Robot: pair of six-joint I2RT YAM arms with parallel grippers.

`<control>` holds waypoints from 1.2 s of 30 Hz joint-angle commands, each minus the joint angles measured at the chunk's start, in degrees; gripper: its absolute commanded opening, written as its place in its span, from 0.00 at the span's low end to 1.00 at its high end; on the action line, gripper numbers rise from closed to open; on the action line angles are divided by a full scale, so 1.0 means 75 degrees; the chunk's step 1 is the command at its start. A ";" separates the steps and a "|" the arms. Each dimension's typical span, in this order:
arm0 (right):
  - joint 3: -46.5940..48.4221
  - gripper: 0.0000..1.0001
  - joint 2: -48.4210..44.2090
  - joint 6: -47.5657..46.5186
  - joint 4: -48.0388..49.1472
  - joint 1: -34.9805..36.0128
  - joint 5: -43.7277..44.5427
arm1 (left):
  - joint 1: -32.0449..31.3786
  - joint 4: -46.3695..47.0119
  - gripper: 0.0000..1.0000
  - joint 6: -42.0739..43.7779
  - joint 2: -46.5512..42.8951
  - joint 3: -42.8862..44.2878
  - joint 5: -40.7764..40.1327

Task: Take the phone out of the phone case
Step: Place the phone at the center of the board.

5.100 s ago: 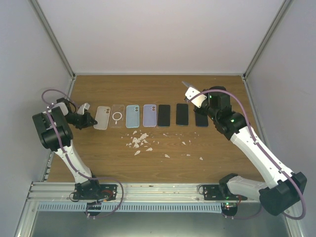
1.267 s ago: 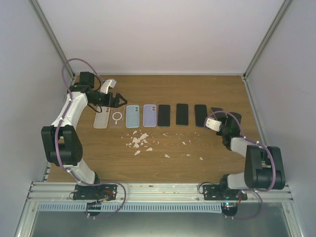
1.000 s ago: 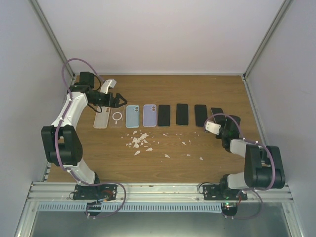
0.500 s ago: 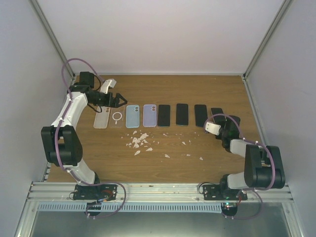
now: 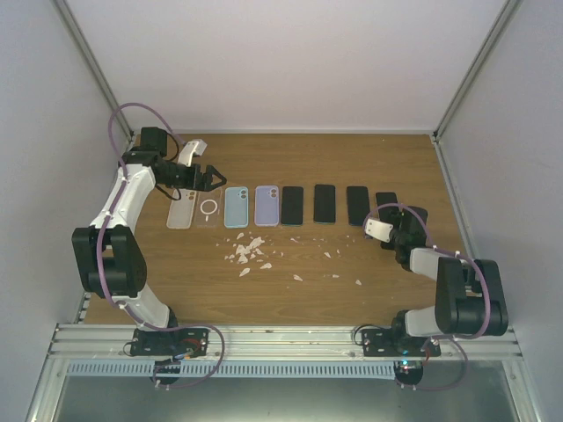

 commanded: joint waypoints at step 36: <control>0.0938 0.83 0.0241 0.0510 -0.0472 -0.0201 -0.0203 | 0.0038 0.0125 0.99 -0.0022 -0.0144 0.0135 0.0034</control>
